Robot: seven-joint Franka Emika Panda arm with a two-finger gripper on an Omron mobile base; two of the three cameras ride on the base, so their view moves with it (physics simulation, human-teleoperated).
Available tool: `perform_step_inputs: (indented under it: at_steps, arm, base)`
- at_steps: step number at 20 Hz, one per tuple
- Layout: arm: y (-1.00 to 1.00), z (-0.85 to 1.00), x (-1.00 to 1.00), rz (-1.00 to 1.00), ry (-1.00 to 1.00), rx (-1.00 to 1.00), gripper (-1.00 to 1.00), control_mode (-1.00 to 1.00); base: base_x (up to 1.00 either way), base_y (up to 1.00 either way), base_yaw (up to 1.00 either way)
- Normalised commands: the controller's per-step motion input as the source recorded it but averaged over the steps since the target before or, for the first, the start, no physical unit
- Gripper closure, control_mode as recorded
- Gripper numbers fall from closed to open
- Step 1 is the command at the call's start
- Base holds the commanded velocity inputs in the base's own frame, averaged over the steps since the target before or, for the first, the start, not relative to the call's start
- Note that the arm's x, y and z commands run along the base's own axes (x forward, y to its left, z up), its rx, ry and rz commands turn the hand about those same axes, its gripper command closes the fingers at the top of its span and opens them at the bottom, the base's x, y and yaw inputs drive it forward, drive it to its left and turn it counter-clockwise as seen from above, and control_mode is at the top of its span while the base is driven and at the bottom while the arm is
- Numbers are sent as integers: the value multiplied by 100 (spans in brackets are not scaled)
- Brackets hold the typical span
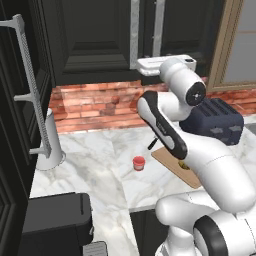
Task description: Pick the bread, place it on the cutting board, pick the jam, place it on the counter, and close the cabinet.
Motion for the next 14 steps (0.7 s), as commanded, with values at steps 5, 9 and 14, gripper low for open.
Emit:
perform_step_inputs:
  at_steps: [5, 9, 14]
  arm:
    - [6, -6, 23, -7, 0, 0, -100, -100]
    - [3, -5, 21, -6, 0, 0, -100, -100]
    - [0, -3, 21, -4, 0, 0, -100, -100]
  base:
    - [0, 0, 0]
    - [0, 0, 0]
    - [0, 0, 0]
